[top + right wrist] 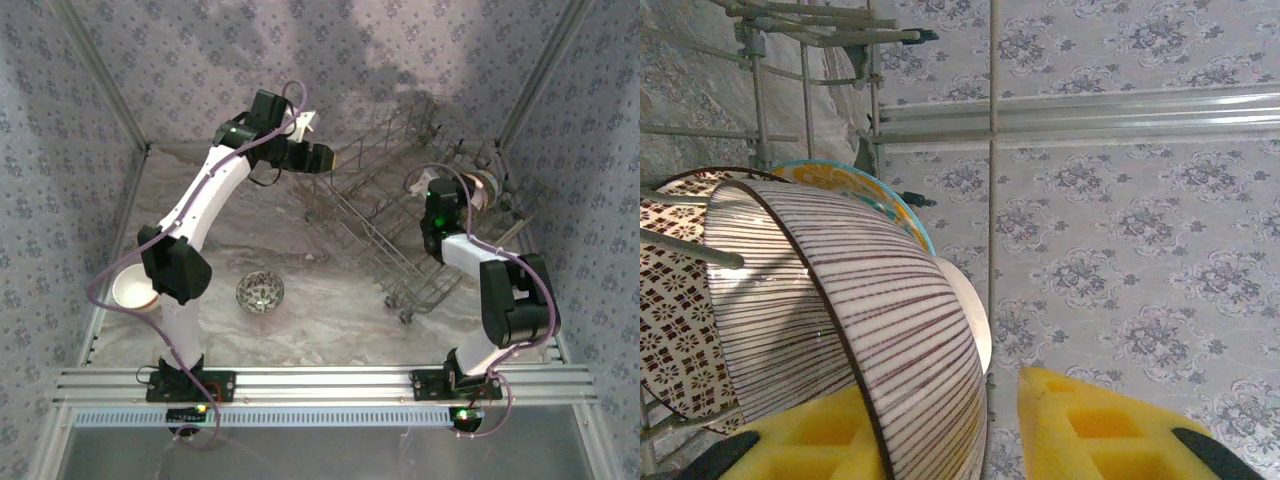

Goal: Load the bowls into the dish rack

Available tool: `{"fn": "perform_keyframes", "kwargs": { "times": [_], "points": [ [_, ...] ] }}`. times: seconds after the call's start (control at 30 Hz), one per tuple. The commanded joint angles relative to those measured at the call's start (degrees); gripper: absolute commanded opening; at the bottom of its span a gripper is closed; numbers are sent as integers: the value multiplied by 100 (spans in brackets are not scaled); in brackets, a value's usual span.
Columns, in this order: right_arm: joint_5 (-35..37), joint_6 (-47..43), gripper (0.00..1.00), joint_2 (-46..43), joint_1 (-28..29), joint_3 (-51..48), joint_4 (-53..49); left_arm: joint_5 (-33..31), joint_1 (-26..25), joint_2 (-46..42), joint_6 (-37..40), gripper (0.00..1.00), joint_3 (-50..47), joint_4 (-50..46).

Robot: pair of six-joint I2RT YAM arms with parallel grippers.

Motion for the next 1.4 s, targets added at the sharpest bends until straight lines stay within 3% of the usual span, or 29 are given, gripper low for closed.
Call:
{"fn": "perform_keyframes", "kwargs": {
  "times": [0.0,0.8,1.03,1.17,1.37],
  "points": [
    [130,257,35,125,59,75,-31,-22,-11,137,-80,70,-272,-802],
    [81,901,40,783,-89,439,-359,-15,-11,259,-143,70,-141,-818],
    [-34,1224,56,423,-134,623,-961,-93,-11,238,-191,71,-79,-836],
    [-258,1950,67,46,-194,877,-2154,-156,-11,310,-230,71,4,-896],
    [-425,2455,74,-197,-336,1094,-3109,-334,-11,432,-305,71,117,-998]
  ]
}}
